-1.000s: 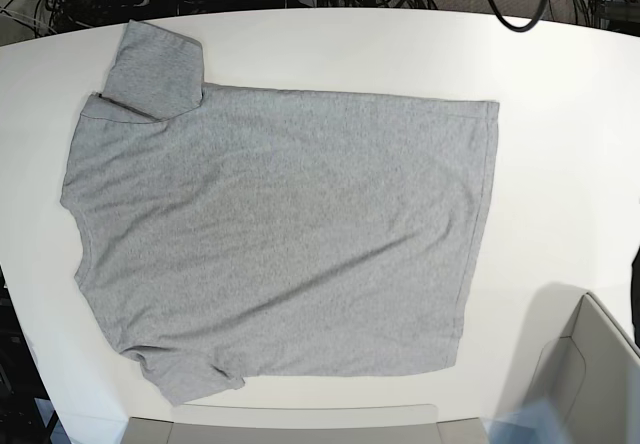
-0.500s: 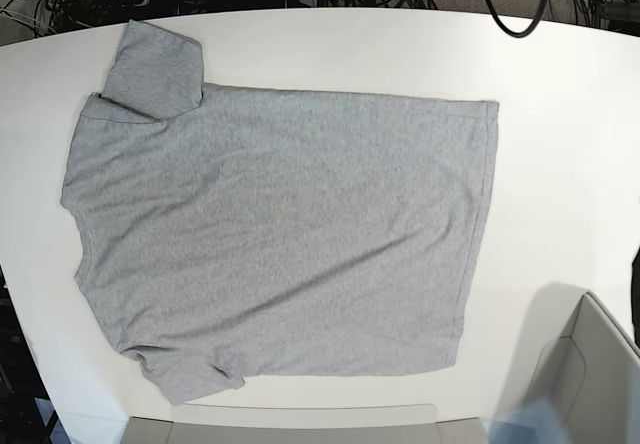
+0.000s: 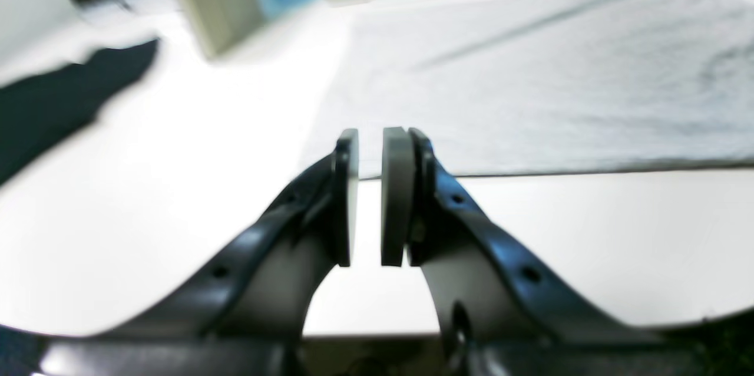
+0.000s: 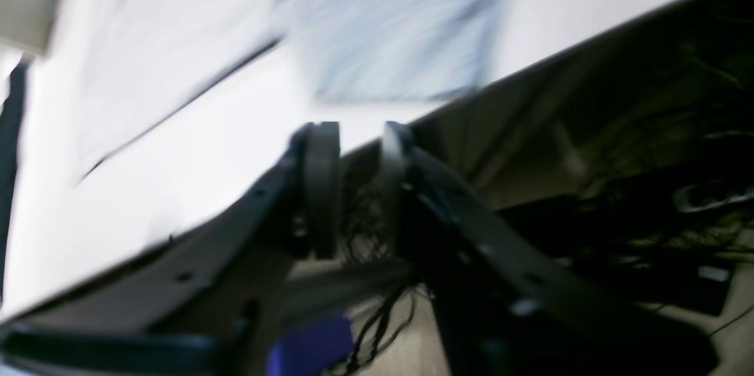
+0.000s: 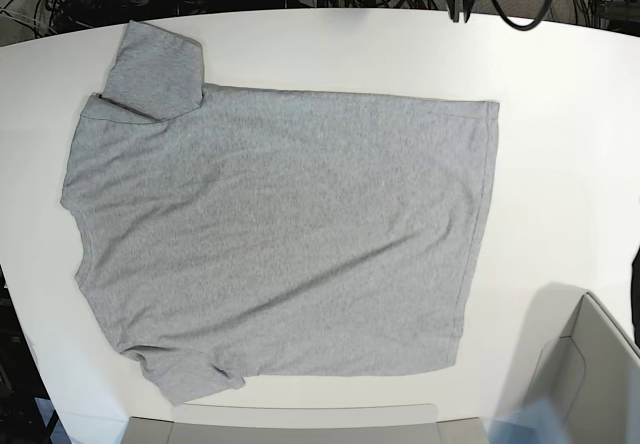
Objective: Fold the T-shirt properly
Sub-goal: 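Lower both grippers onto the shirt's collar-side corners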
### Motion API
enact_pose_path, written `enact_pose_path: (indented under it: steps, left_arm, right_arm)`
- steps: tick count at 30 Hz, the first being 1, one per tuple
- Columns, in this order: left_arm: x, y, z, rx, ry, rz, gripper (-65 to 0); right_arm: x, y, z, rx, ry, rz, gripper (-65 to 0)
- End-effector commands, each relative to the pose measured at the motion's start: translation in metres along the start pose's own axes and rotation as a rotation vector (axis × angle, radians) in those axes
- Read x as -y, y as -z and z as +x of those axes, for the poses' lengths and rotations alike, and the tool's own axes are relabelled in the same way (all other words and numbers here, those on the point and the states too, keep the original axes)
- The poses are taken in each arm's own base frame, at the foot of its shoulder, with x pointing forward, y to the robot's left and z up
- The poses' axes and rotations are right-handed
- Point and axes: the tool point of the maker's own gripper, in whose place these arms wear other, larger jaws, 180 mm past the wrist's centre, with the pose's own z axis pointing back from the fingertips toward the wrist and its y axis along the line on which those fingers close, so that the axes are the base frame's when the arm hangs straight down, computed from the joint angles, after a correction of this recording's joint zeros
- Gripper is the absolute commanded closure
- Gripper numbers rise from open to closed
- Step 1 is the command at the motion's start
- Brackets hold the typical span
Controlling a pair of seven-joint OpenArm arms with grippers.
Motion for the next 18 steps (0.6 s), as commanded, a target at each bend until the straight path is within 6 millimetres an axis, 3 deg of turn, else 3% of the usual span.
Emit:
enact_pose_path:
  steps: [1, 7, 13, 18]
  left_arm:
    - [0.003, -0.001, 0.006, 0.0, -0.009, -0.006, -8.6]
    - [0.011, 0.016, 0.003, -0.04, -0.033, -0.017, -8.6]
    - [0.011, 0.024, -0.001, -0.054, -0.034, -0.016, -8.6]
    - [0.011, 0.024, -0.002, -0.055, -0.033, -0.015, -8.6]
  right_arm:
    - [-0.001, 0.002, 0.013, 0.033, 0.005, 0.013, -19.3]
    - [0.01, 0.024, 0.043, 0.054, 0.019, 0.006, -21.4]
    - [0.007, 0.062, 0.048, -0.088, -0.023, 0.048, -21.7]
    - [0.015, 0.075, 0.06, -0.069, -0.006, 0.067, -21.6]
